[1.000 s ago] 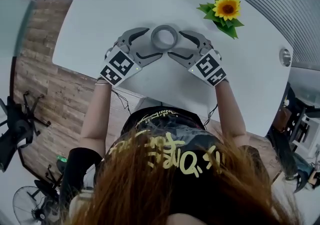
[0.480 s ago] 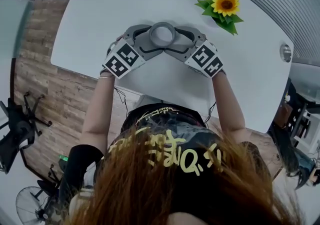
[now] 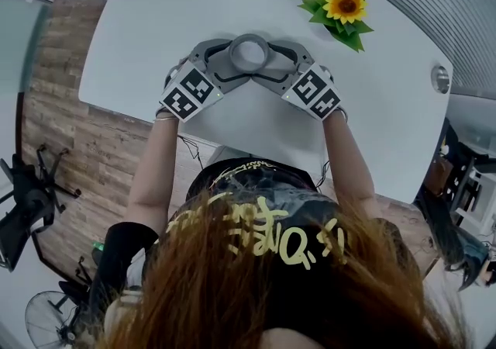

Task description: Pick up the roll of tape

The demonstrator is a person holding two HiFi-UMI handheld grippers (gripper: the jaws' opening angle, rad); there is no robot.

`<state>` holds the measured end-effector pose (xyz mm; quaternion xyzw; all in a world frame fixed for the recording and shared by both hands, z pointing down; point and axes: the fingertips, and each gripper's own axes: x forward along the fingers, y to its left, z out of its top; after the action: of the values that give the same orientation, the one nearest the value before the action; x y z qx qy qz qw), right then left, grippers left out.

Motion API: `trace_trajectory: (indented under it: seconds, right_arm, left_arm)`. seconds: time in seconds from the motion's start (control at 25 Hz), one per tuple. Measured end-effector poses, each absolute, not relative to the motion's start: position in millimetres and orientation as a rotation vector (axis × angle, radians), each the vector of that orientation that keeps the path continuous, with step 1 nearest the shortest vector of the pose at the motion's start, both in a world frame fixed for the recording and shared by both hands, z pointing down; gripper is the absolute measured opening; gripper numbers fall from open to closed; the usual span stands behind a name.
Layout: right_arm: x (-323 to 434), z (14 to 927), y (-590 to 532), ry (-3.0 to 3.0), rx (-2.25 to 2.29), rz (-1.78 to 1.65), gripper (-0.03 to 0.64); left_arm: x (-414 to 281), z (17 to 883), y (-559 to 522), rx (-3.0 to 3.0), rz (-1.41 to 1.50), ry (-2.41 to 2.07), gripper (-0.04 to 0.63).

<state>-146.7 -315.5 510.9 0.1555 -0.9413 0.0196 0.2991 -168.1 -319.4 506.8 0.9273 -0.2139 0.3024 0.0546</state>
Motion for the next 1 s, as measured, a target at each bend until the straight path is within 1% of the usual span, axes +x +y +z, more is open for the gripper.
trace_trajectory:
  seconds: [0.32, 1.0]
  right_arm:
    - [-145.4, 501.4, -312.1, -2.532, 0.391, 0.114, 0.316]
    - [-140.5, 407.2, -295.1, -2.667, 0.437, -0.019, 0.316]
  left_arm:
    - [-169.0, 495.2, -314.0, 2.806, 0.912, -0.665, 0.347]
    - [-162.8, 402.6, -297.4, 2.938, 0.775, -0.725, 0.344]
